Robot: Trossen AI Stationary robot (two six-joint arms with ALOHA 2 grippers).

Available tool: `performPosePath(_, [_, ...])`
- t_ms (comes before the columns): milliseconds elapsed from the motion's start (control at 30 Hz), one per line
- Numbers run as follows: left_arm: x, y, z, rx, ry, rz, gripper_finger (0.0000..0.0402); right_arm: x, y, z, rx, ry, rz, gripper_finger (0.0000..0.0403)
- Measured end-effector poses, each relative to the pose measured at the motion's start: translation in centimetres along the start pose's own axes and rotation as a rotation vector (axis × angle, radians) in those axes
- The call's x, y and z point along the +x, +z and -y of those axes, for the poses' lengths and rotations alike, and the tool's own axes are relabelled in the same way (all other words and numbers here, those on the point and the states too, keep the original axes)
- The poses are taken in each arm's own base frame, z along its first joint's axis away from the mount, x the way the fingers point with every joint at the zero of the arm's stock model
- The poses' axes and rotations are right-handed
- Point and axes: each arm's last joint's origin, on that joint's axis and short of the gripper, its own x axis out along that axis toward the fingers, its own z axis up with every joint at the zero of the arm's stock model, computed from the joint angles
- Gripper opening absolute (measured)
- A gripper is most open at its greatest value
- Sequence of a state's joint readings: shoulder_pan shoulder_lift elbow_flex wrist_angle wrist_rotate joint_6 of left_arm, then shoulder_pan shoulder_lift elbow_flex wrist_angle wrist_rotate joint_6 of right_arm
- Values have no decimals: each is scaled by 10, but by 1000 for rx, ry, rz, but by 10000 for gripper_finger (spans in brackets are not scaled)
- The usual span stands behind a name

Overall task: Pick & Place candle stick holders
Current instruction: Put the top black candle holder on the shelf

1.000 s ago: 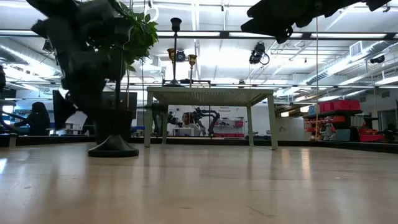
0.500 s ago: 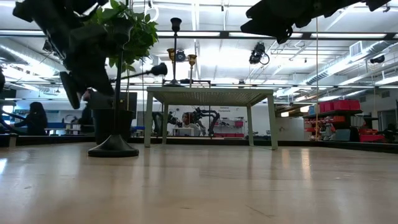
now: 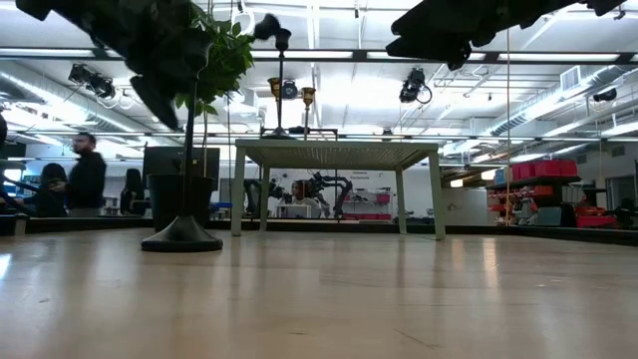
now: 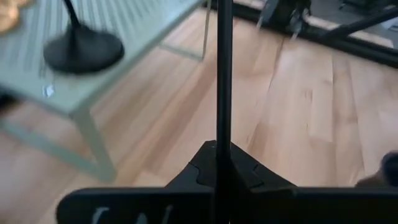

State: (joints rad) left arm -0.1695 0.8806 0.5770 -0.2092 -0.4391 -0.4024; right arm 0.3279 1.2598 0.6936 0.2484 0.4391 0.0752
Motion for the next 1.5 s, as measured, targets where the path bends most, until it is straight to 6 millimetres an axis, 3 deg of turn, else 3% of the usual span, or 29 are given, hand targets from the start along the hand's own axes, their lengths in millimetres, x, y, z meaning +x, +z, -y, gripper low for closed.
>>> performPosePath(367, [-3,22,9,148,-67,224,5,3,13,10,88,-107,122,199])
performPosePath(733, [-1,36,18,237,-162,372,5,25,24,27,113,-75,322,199])
performPosePath(1100, [34,33,33,280,-164,431,5,44,21,37,121,-25,432,187])
performPosePath(1500, [66,33,29,264,-247,491,5,45,24,36,83,5,514,167])
